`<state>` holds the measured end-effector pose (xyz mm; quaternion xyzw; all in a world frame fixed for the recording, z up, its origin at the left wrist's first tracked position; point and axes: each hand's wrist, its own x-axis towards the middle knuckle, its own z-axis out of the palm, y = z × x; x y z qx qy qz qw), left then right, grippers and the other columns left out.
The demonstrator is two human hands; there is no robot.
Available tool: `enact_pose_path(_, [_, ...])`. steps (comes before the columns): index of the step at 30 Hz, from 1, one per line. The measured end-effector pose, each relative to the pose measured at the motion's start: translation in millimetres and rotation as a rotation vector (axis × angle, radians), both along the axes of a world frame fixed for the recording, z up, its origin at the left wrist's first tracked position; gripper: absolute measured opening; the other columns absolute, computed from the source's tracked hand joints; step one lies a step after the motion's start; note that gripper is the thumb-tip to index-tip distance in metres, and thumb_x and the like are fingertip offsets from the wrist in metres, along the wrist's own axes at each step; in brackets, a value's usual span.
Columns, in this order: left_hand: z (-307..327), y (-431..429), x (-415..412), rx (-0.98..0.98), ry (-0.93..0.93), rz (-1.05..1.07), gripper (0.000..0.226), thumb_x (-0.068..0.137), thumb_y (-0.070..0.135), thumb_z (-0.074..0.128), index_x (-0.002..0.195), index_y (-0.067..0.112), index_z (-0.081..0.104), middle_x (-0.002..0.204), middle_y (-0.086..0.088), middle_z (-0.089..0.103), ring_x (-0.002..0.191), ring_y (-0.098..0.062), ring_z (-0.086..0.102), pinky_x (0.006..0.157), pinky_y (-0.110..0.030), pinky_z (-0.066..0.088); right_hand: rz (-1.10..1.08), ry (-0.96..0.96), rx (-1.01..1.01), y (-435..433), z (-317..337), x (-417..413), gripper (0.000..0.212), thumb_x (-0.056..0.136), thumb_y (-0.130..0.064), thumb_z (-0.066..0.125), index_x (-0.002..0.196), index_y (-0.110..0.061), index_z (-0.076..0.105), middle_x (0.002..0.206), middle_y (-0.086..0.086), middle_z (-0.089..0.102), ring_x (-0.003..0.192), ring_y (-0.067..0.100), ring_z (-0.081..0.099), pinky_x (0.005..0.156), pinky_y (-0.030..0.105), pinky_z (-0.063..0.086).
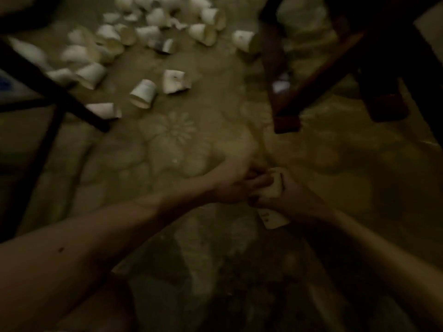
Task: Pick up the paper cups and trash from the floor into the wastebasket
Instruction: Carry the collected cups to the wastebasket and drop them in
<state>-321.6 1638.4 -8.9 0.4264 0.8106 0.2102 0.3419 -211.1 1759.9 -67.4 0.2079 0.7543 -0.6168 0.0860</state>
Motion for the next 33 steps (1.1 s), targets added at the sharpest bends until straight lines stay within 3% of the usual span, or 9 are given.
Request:
enact_pose_path(3, [31.6,-55.0,-22.6,0.026,-0.006,0.13,0.036,0.101,0.026,0.055,0.066,0.032,0.05,0.06,0.01,0.051,0.055,0.0,0.048,0.057,-0.018,0.034,0.19,0.069,-0.05,-42.0,22.1,-51.0,0.041,0.065,-0.031,0.09,0.101,-0.029,0.07,0.099,0.0,0.073,0.093,0.013,0.069,0.082,0.047,0.056])
enact_pose_path(7, [67.4,-99.8,-46.2,0.043,-0.006,0.331,0.039,0.099,0.028,0.058,0.061,0.027,0.053,0.052,0.013,0.05,0.05,0.003,0.047,0.052,-0.011,0.033,0.408,0.18,-0.131,-69.8,50.5,-97.7,0.041,0.064,-0.048,0.076,0.091,-0.018,0.073,0.088,0.012,0.071,0.085,0.038,0.066,0.073,0.059,0.051])
enact_pose_path(11, [101.1,-112.4,-62.3,0.042,0.092,0.431,0.035,0.098,0.038,0.058,0.07,0.018,0.061,0.062,0.007,0.056,0.054,0.0,0.049,0.05,-0.016,0.036,0.574,0.228,-0.18,-72.8,85.8,-134.5,0.039,0.068,-0.046,0.074,0.094,-0.017,0.072,0.095,0.014,0.071,0.09,0.037,0.066,0.079,0.058,0.051])
enact_pose_path(15, [118.8,-111.7,-92.6,0.093,0.187,0.522,0.03,0.097,0.038,0.06,0.074,0.019,0.063,0.071,-0.001,0.064,0.062,-0.006,0.057,0.058,-0.026,0.044,0.6,0.226,-0.21,-72.6,105.9,-176.9,0.018,0.071,-0.043,0.078,0.088,-0.044,0.071,0.089,-0.006,0.074,0.081,0.013,0.071,0.067,0.032,0.059])
enact_pose_path(18, [112.3,-104.4,-128.8,0.148,0.175,0.558,0.031,0.096,0.037,0.061,0.085,0.009,0.068,0.079,-0.006,0.069,0.072,-0.017,0.065,0.066,-0.038,0.052,0.504,0.202,-0.212,-71.3,105.3,-208.9,0.021,0.061,-0.049,0.069,0.082,-0.047,0.071,0.082,-0.007,0.074,0.072,0.013,0.071,0.059,0.031,0.058])
enact_pose_path(22, [75.3,-92.6,-193.8,0.25,0.128,0.582,0.033,0.093,0.041,0.065,0.074,0.015,0.067,0.063,0.009,0.062,0.058,-0.004,0.057,0.053,-0.017,0.042,0.233,0.067,-0.182,-58.0,77.1,-247.3,0.059,0.054,-0.061,0.076,0.103,-0.03,0.064,0.083,-0.003,0.075,0.069,0.014,0.072,0.048,0.026,0.052])
enact_pose_path(25, [30.7,-92.4,-255.2,0.22,0.147,0.647,0.035,0.096,0.041,0.06,0.067,0.022,0.061,0.06,0.01,0.053,0.054,-0.001,0.046,0.059,-0.026,0.036,0.025,-0.05,-0.124,-50.1,53.9,-274.9,0.064,0.062,-0.05,0.084,0.113,-0.026,0.056,0.098,-0.001,0.068,0.083,0.015,0.068,0.052,0.024,0.05])
enact_pose_path(29, [-19.3,-117.1,-349.9,0.09,0.184,0.79,0.016,0.093,0.041,0.063,0.096,0.026,0.064,0.099,0.002,0.067,0.09,-0.012,0.063,0.079,-0.036,0.053,-0.109,-0.188,-0.086,-54.1,25.6,-316.6,0.07,0.067,-0.043,0.084,0.124,-0.022,0.05,0.107,0.003,0.064,0.092,0.021,0.066,0.064,0.034,0.055])
enact_pose_path(33, [-56.3,-125.7,-417.6,-0.113,0.256,0.827,0.045,0.092,0.038,0.066,0.13,0.019,0.052,0.138,-0.011,0.05,0.125,-0.028,0.048,0.102,-0.041,0.041,-0.183,-0.213,-0.034,-59.0,3.3,-347.7,0.061,0.068,-0.043,0.083,0.115,-0.02,0.052,0.098,-0.001,0.066,0.087,0.017,0.066,0.065,0.033,0.053])
